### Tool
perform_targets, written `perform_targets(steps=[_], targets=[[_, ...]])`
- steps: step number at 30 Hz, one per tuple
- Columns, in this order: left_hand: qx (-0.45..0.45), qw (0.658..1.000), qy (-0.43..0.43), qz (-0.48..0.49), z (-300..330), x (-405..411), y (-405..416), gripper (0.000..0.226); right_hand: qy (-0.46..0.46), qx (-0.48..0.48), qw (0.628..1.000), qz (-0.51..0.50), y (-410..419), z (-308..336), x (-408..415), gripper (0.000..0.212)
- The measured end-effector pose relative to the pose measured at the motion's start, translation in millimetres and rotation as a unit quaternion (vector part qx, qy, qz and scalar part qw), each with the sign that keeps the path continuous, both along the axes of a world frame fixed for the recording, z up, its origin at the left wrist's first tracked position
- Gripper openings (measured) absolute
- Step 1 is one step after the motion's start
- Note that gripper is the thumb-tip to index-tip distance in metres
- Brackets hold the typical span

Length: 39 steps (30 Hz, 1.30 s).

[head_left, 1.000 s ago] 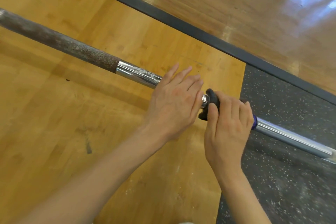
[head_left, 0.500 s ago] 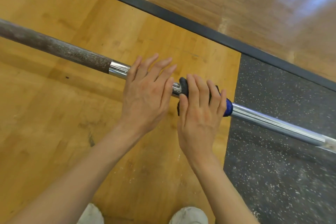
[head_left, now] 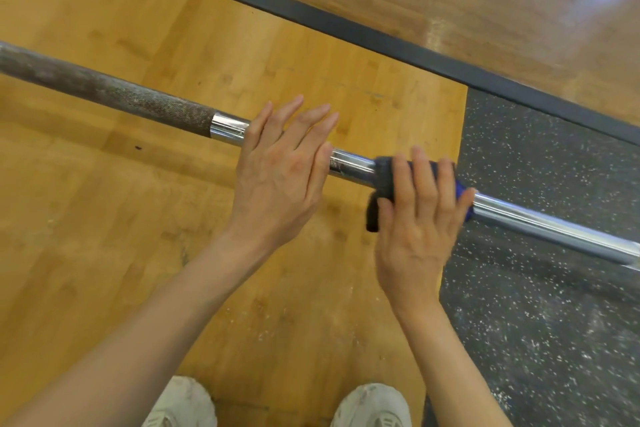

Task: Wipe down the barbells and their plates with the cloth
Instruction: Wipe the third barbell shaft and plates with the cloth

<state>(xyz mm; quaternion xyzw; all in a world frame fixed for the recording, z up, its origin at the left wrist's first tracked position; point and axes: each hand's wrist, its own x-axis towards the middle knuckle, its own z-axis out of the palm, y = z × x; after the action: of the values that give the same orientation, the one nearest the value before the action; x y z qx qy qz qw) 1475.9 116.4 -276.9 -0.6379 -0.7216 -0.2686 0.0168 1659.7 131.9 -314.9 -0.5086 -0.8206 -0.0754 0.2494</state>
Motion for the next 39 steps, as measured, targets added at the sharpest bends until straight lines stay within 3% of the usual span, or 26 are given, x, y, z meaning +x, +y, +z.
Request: perform_targets(steps=[4,9,12,15,19,22,26,32,37,39], targets=[[0.005,1.000,-0.003,0.010,-1.6,0.6,3.4,0.045,0.070,-0.019,0.996,-0.060,-4.2,4.0,-19.5,0.045],[-0.010,1.000,0.002,0.002,1.3,0.7,5.1,0.046,-0.003,-0.009,0.999,0.050,0.1,4.6,-33.8,0.048],[-0.007,1.000,-0.006,0.005,1.4,-6.4,0.3,0.047,0.011,-0.013,1.000,-0.024,2.0,3.7,3.1,0.049],[0.006,1.000,-0.011,0.027,-2.2,-10.6,-3.3,0.046,0.047,-0.019,0.997,-0.055,-4.3,7.3,-15.2,0.049],[0.019,0.999,-0.025,0.035,-4.3,-7.6,-2.6,0.042,-0.024,-0.003,0.997,0.070,0.3,11.8,-44.0,0.066],[0.026,0.999,-0.034,0.031,-4.6,-9.2,-4.4,0.040,-0.063,0.004,0.996,0.056,8.3,10.9,-6.7,0.063],[0.030,0.998,-0.045,0.036,-4.8,-7.5,-6.5,0.039,-0.008,-0.045,0.998,-0.037,-6.6,15.8,8.1,0.053],[0.030,0.998,-0.038,0.039,-6.4,-5.3,-11.6,0.039,-0.044,-0.101,0.993,0.050,-1.2,41.3,-23.4,0.047],[0.033,0.998,-0.042,0.038,-8.4,-4.7,-17.7,0.041,0.007,-0.168,0.985,-0.040,4.3,65.3,-9.8,0.043],[0.034,0.998,-0.038,0.041,-9.8,-3.1,-19.9,0.043,-0.043,-0.206,0.977,-0.031,12.0,74.6,-39.2,0.043]])
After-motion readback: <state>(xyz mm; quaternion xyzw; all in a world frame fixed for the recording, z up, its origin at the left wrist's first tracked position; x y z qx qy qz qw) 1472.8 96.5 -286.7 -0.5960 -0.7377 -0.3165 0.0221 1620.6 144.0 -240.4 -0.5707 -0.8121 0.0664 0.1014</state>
